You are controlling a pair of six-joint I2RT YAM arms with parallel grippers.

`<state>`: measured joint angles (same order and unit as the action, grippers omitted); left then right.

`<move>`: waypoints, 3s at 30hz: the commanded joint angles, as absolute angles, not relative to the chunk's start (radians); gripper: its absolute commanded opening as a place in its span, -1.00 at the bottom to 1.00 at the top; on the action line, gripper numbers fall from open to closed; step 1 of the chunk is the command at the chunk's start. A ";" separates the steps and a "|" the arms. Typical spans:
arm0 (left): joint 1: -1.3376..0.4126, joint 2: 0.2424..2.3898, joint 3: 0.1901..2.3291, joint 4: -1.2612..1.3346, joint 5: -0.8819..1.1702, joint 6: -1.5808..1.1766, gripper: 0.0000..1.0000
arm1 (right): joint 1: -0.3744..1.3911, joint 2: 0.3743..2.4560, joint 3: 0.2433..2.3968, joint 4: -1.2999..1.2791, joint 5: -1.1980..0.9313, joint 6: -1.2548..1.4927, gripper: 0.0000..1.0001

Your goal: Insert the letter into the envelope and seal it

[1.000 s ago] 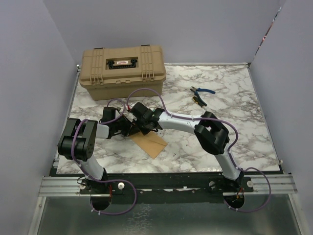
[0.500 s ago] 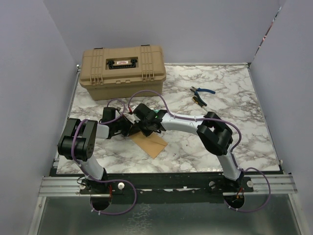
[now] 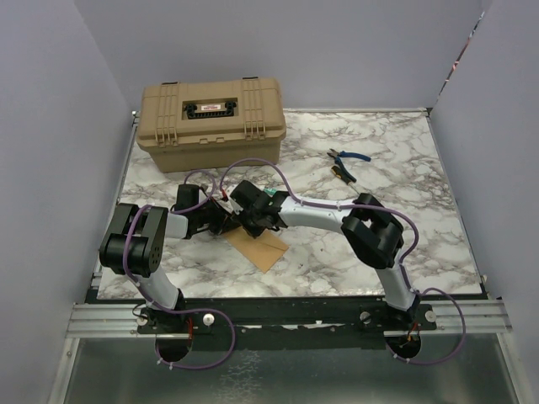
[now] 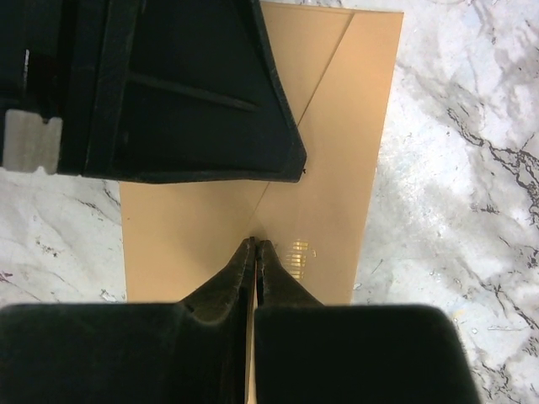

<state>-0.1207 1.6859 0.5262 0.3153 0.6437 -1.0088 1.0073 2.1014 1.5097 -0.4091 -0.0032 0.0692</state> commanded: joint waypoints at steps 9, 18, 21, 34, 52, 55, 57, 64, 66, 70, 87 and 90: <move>-0.115 1.751 0.477 0.162 0.447 -0.958 -1.00 | 1.064 2.132 1.422 -0.534 0.084 0.036 -0.89; -0.115 1.760 0.481 0.162 0.449 -0.953 -1.00 | 1.068 2.080 1.339 -0.520 0.081 0.037 -0.89; -0.115 1.759 0.483 0.161 0.451 -0.953 -1.00 | 1.068 2.081 1.334 -0.522 0.095 0.047 -0.89; -0.115 1.760 0.484 0.158 0.463 -0.940 -1.00 | 1.034 2.066 1.297 -0.532 0.107 0.107 -0.93; -0.114 1.728 0.533 0.125 0.473 -0.886 -1.00 | 0.954 1.877 1.162 -0.539 -0.030 0.233 -0.92; -0.116 1.680 0.560 0.110 0.477 -0.868 -1.00 | 0.918 1.806 1.192 -0.540 -0.099 0.259 -0.87; -0.118 1.634 0.582 0.109 0.481 -0.855 -1.00 | 0.884 1.756 1.233 -0.529 -0.135 0.289 -0.83; -0.119 1.409 0.652 0.087 0.433 -0.811 -0.60 | 0.808 1.711 1.341 -0.489 -0.105 0.327 -0.62; -0.119 1.339 0.655 0.054 0.372 -0.804 -0.47 | 0.797 1.704 1.347 -0.486 -0.063 0.332 -0.61; -0.119 1.195 0.631 0.003 0.247 -0.784 -0.14 | 0.768 1.673 1.332 -0.459 0.030 0.353 -0.47; -0.120 0.934 0.652 -0.234 -0.099 -0.689 0.98 | 0.652 1.834 1.325 -0.277 -0.024 0.012 0.41; -0.119 0.950 0.652 -0.233 -0.069 -0.709 0.98 | 0.641 1.891 1.344 -0.204 -0.081 -0.076 0.38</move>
<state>-0.1215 0.9329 0.6334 -0.2028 -0.0597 -0.6945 0.6525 1.8183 1.3075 -0.3244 0.0101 0.0807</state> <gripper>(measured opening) 0.989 0.698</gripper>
